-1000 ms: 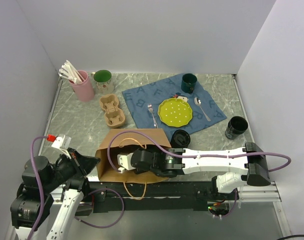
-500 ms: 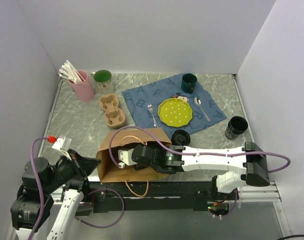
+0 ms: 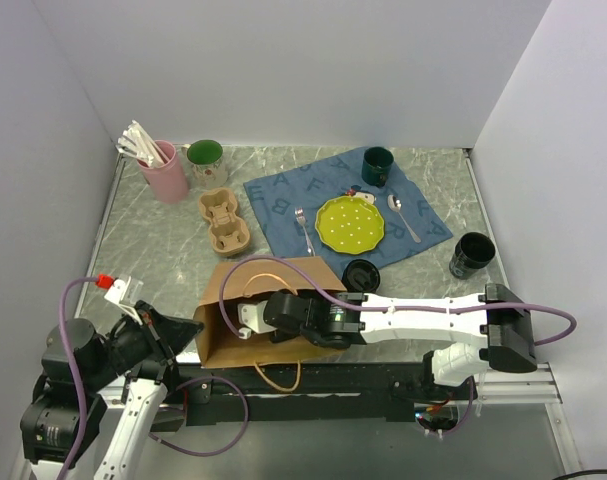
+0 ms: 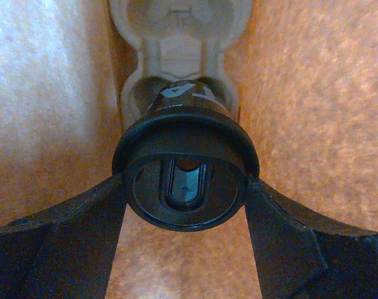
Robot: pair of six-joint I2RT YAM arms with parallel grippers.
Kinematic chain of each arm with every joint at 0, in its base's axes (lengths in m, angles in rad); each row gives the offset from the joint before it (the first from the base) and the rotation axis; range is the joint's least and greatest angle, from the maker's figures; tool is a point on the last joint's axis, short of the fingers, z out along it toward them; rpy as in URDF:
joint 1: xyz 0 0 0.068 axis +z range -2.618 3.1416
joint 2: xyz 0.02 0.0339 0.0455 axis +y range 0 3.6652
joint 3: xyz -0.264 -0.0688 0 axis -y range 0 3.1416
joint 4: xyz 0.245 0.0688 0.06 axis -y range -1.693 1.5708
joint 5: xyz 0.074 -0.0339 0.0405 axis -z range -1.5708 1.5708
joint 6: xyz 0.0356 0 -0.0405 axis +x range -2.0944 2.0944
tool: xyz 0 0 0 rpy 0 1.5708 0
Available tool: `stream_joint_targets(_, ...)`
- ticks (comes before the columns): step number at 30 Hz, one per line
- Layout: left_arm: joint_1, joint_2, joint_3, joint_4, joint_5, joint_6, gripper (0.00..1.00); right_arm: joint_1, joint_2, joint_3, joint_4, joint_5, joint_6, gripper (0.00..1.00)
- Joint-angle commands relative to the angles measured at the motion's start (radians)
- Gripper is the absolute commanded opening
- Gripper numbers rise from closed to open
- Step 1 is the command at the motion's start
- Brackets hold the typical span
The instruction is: Pack the takeout coffee
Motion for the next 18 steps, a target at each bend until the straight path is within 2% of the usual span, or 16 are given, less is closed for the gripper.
stream_joint_targets(1, -0.002, -0.025, 0.03, 0.023, 0.051, 0.007, 0.01, -0.003, 0.003, -0.011, 0.063, 0.026, -0.002, 0.41)
stream_joint_targets(5, -0.002, -0.033, 0.038, 0.005, 0.04, 0.021, 0.01, -0.001, 0.0, -0.008, 0.057, 0.053, 0.02, 0.41)
stream_joint_targets(18, -0.002, -0.042, 0.001, 0.008, 0.054, 0.024, 0.01, -0.014, 0.008, -0.037, 0.111, -0.009, -0.006, 0.41)
